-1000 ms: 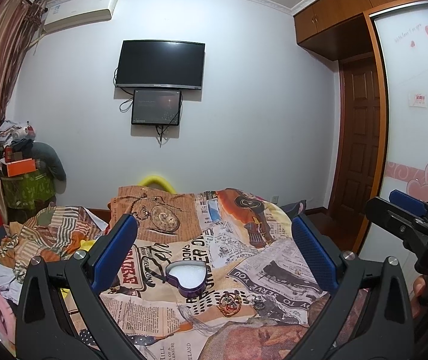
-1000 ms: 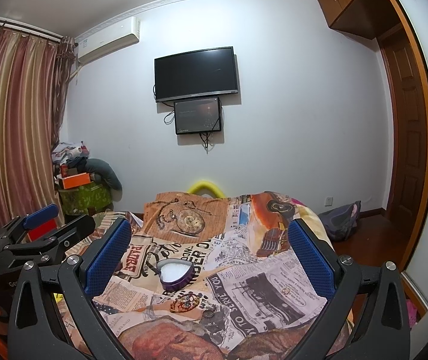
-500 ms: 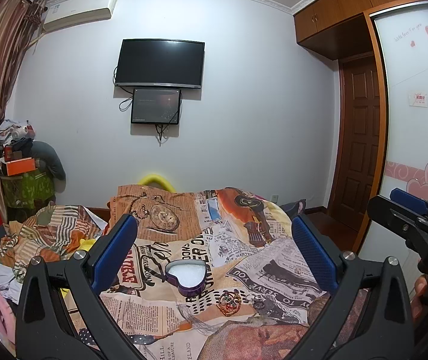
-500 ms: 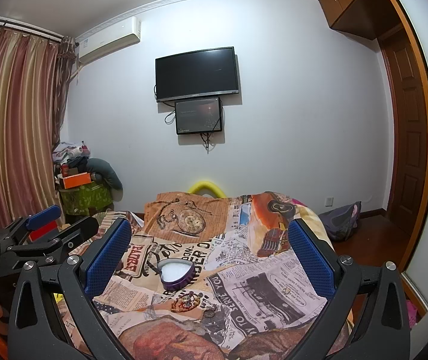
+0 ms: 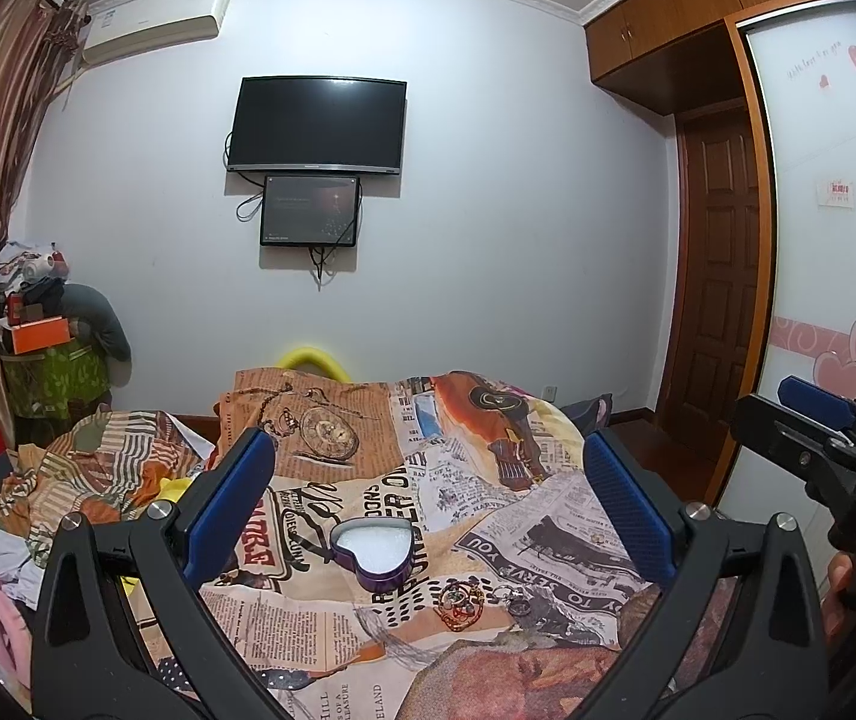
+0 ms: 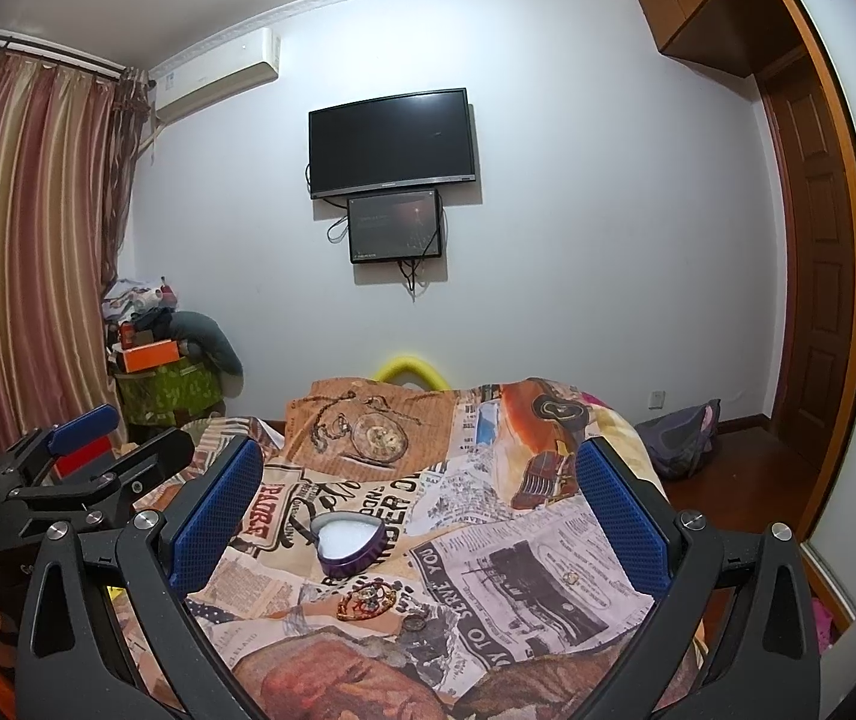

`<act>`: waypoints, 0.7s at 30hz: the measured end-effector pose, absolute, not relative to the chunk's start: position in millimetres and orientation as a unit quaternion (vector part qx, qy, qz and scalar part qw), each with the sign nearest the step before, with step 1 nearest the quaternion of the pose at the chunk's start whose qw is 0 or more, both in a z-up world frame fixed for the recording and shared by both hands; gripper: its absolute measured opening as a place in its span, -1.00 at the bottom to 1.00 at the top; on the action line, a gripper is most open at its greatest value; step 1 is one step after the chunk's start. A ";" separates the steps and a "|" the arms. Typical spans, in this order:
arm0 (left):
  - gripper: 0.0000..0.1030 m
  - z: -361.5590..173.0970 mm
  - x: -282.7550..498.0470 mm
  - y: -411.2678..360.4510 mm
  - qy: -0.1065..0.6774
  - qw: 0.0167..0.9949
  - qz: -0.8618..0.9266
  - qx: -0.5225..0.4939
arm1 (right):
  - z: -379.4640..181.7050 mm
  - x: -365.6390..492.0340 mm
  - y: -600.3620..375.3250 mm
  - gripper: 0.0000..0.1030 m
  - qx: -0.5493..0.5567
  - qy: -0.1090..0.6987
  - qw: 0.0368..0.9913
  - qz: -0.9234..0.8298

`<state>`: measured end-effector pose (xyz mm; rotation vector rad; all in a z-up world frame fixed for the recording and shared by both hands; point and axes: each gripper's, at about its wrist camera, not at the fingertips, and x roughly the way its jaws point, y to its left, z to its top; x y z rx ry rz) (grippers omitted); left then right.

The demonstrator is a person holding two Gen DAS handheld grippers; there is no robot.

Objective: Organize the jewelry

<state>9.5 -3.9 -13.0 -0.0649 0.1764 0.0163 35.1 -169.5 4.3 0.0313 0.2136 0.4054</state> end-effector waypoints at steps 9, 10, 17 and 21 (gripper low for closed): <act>1.00 -17.8 18.5 -3.5 0.097 0.995 0.009 -0.030 | -4.0 43.6 -170.2 1.00 0.016 0.119 0.973 0.199; 1.00 -18.8 20.5 -3.1 0.099 0.995 0.010 -0.030 | -5.5 45.0 -170.1 1.00 0.016 0.121 0.972 0.199; 1.00 -33.2 39.5 0.1 0.125 0.992 0.021 -0.022 | -28.8 66.8 -170.9 1.00 0.001 0.156 0.972 0.174; 1.00 -53.3 55.1 2.3 0.155 0.987 0.038 -0.015 | -49.5 82.7 -175.7 1.00 0.000 0.188 0.970 0.155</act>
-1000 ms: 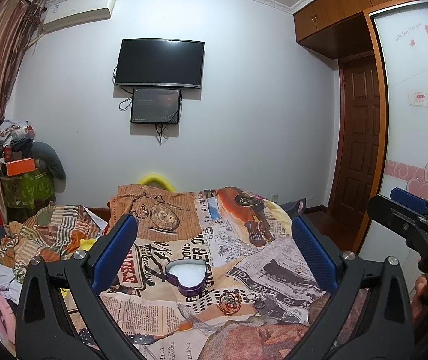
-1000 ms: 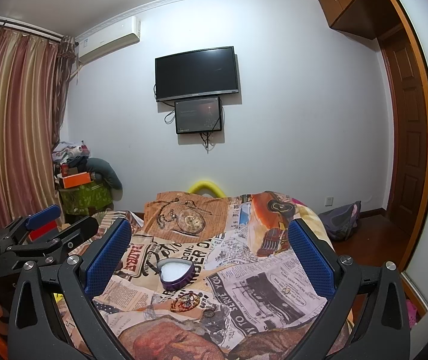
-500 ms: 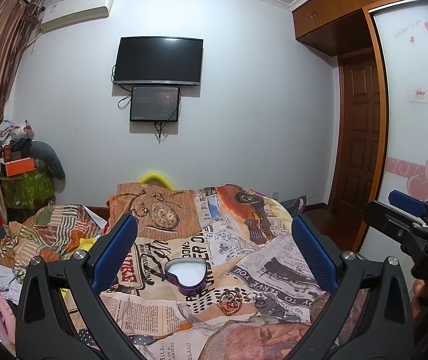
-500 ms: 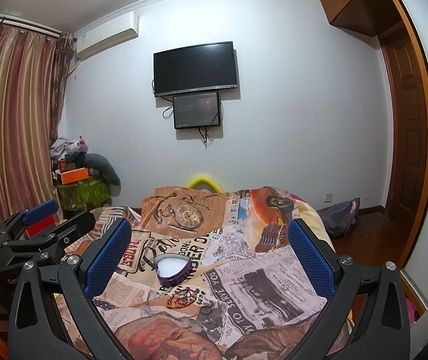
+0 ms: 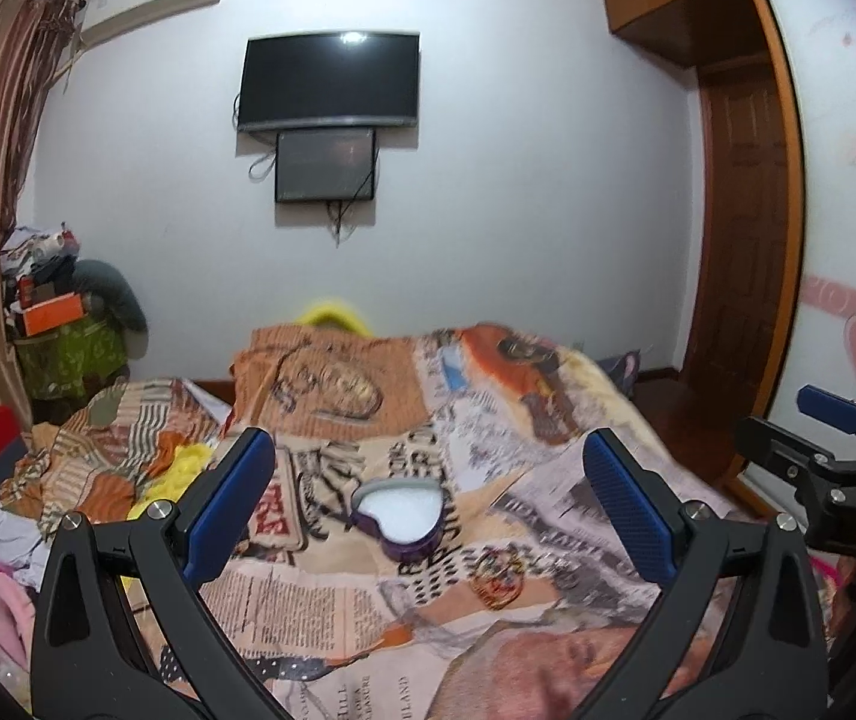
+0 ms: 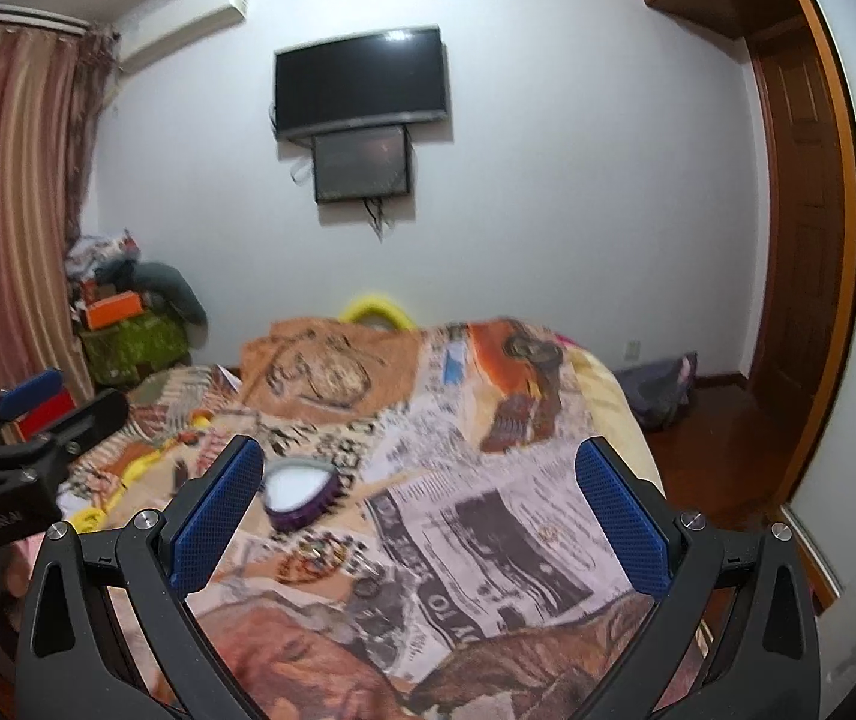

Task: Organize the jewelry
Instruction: 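Move both tools down toward the jewelry pile beside the purple heart tin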

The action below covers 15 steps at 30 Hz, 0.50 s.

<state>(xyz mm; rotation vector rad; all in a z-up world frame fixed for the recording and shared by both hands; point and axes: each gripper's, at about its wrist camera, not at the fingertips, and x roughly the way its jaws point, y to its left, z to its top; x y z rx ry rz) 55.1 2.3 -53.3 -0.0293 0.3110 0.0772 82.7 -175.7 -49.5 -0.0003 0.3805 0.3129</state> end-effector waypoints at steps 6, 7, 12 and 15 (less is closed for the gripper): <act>1.00 -89.6 84.7 14.6 0.228 0.972 0.048 -0.028 | -84.3 105.9 -181.9 1.00 -0.017 0.247 0.961 0.125; 1.00 -97.5 90.8 17.6 0.244 0.968 0.047 -0.034 | -88.2 109.1 -182.9 1.00 -0.018 0.257 0.959 0.121; 0.95 -131.1 112.9 30.3 0.310 0.948 0.036 -0.065 | -108.7 128.0 -187.9 1.00 -0.023 0.306 0.945 0.115; 0.87 -147.7 120.8 31.1 0.340 0.938 0.026 -0.068 | -117.9 134.4 -189.5 1.00 -0.016 0.330 0.934 0.132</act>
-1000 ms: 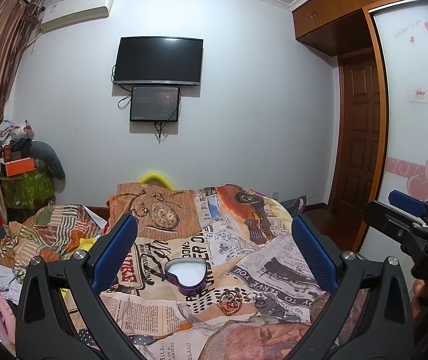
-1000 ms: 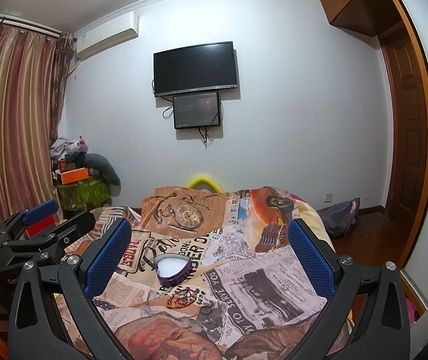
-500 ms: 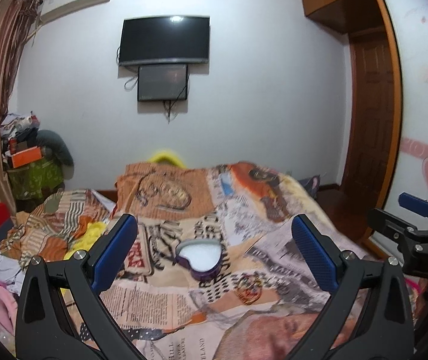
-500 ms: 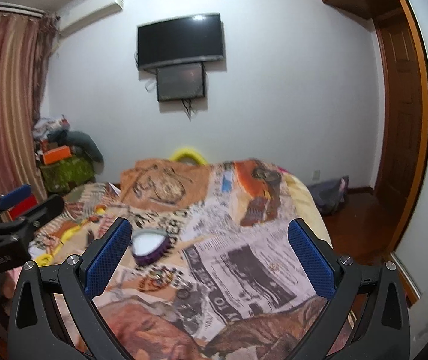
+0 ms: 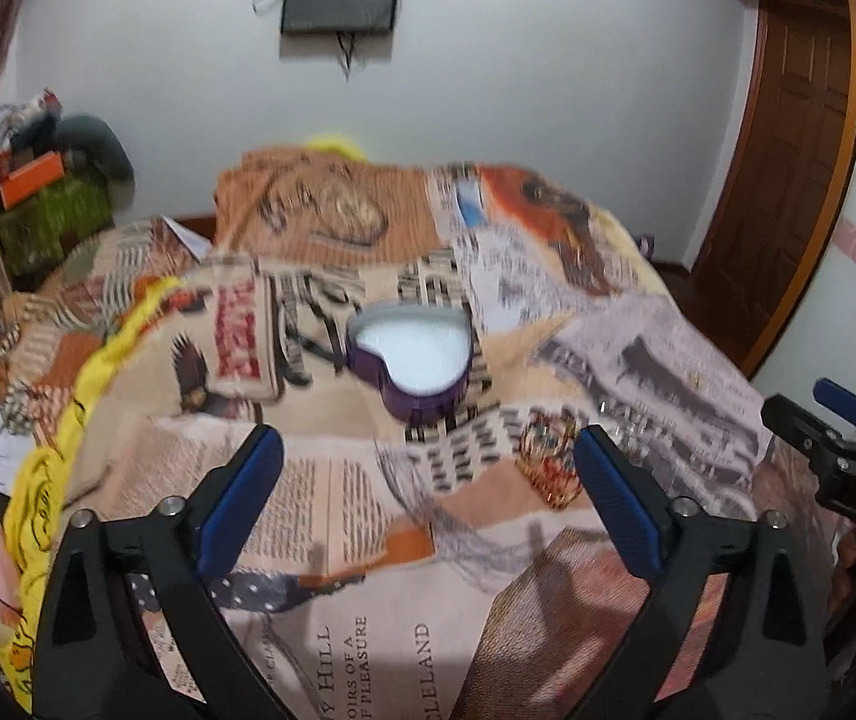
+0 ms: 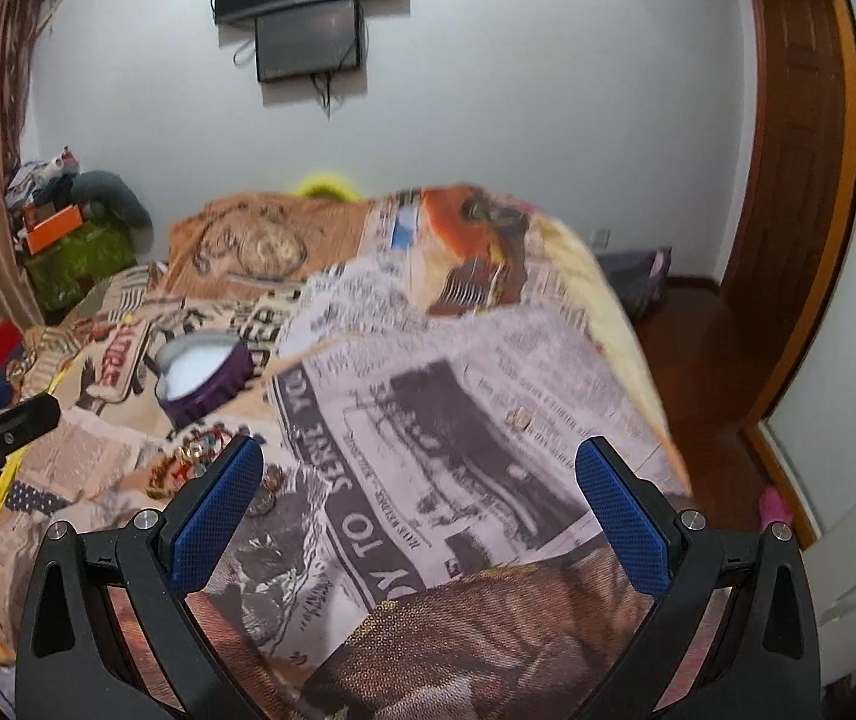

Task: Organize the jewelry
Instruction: 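Move both tools down toward the jewelry pile beside the purple heart tin, then grasp a silver ring with the right tool while the left tool grasps a silver earring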

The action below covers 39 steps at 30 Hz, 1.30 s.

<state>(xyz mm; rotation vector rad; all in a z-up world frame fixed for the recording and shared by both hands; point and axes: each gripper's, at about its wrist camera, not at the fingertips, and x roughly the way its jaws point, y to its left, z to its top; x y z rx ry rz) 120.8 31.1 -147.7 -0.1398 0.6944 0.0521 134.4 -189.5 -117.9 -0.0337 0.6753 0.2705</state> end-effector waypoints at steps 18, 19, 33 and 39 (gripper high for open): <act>-0.18 -172.3 153.3 5.8 0.411 0.904 -0.093 -0.072 | -147.9 162.5 -138.4 -0.26 -0.024 0.428 0.851 0.303; -0.29 -172.7 156.8 5.7 0.414 0.902 -0.100 -0.076 | -150.5 163.8 -136.0 -0.34 -0.023 0.434 0.846 0.308; -0.84 -179.0 185.8 -5.9 0.440 0.886 -0.134 -0.066 | -161.0 169.9 -125.0 -0.61 -0.036 0.452 0.829 0.326; -0.75 -185.0 192.9 -4.0 0.452 0.878 -0.141 -0.066 | -163.0 170.7 -124.7 -0.61 -0.043 0.452 0.829 0.326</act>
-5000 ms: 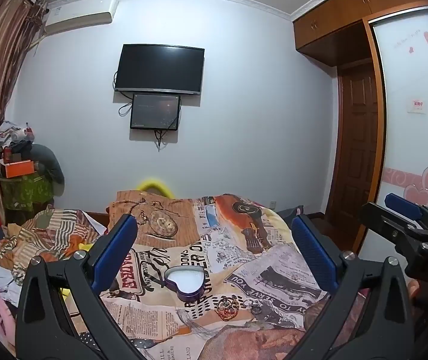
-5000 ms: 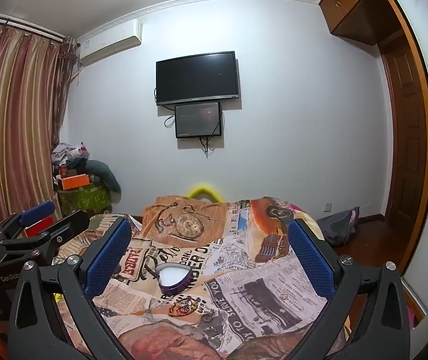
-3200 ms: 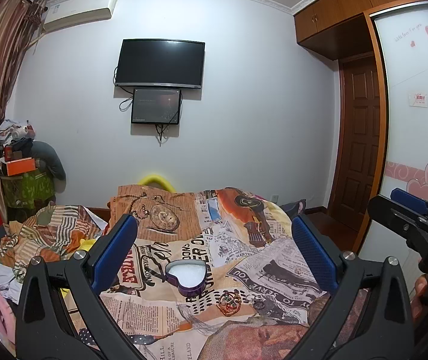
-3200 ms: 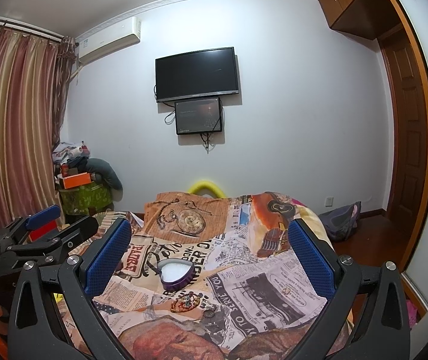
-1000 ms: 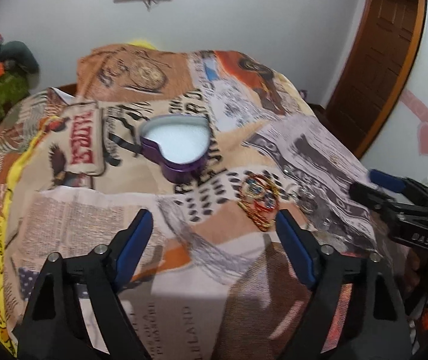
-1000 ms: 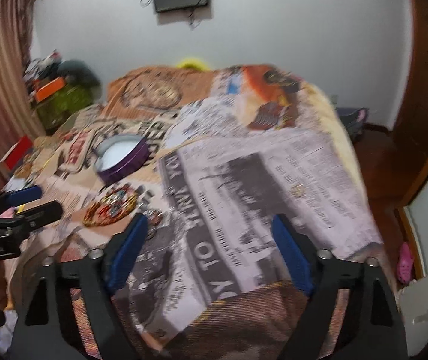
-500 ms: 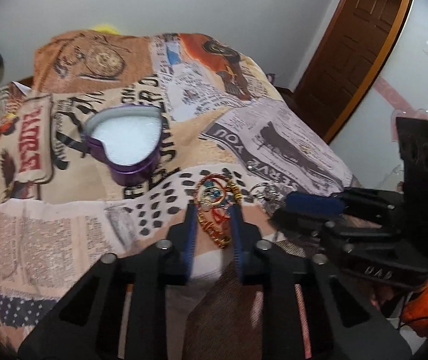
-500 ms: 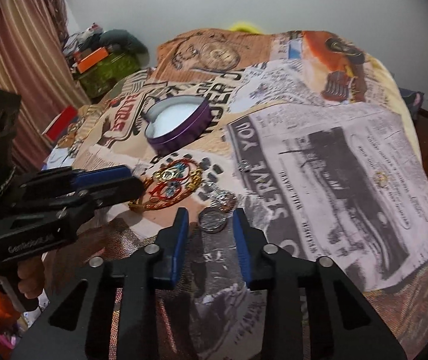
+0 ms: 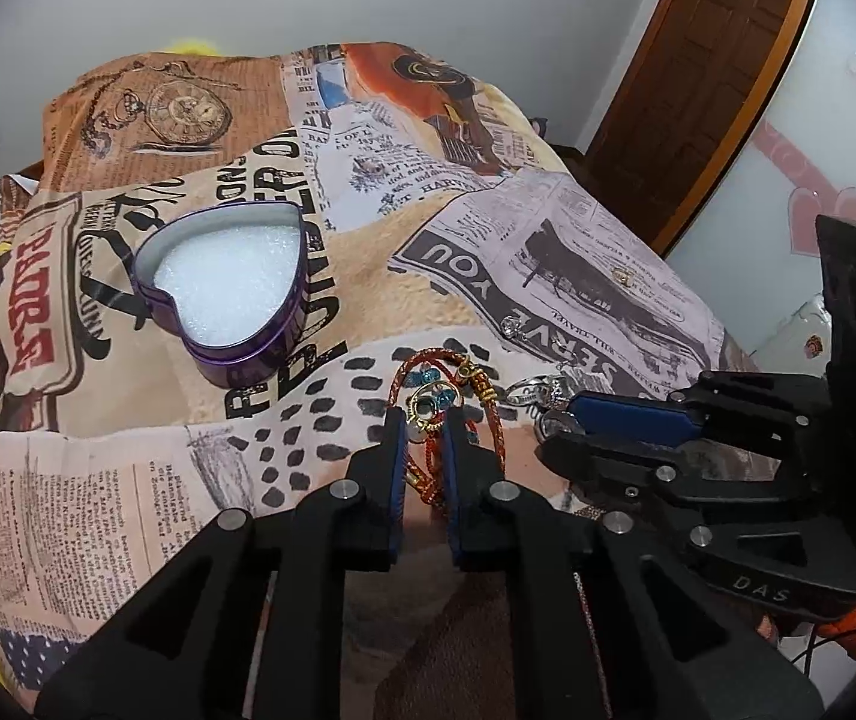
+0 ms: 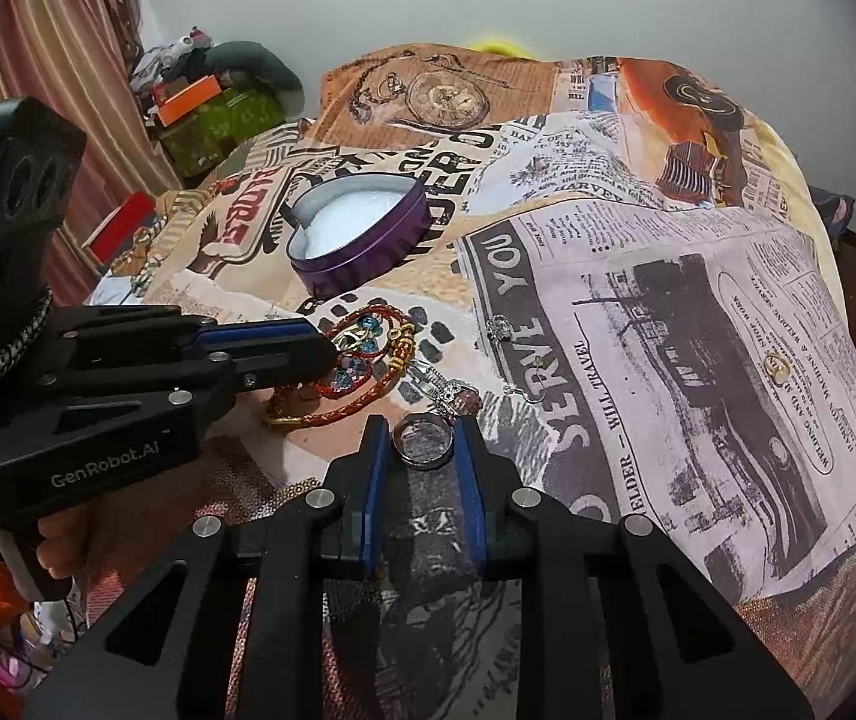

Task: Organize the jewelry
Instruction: 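Grasp a silver ring with the right tool while the left tool grasps a silver earring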

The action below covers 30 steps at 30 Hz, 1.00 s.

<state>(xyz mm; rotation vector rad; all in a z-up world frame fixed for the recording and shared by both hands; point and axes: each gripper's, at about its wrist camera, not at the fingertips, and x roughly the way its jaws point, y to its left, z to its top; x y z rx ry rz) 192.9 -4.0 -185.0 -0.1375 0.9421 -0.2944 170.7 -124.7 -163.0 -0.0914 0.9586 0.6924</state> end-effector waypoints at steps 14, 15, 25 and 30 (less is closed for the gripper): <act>-0.62 -190.4 204.2 -12.1 0.462 0.872 -0.153 -0.054 | -165.0 171.6 -126.2 -0.62 -0.033 0.450 0.830 0.328; -0.64 -190.1 203.1 -13.6 0.461 0.873 -0.152 -0.048 | -164.9 171.7 -126.1 -0.62 -0.033 0.451 0.829 0.328; -0.92 -184.3 190.4 -14.4 0.452 0.880 -0.142 -0.036 | -157.9 167.7 -130.5 -0.62 -0.028 0.448 0.836 0.315; -1.00 -177.6 184.1 -7.0 0.446 0.883 -0.136 -0.054 | -148.0 163.2 -134.0 -0.62 -0.020 0.440 0.842 0.312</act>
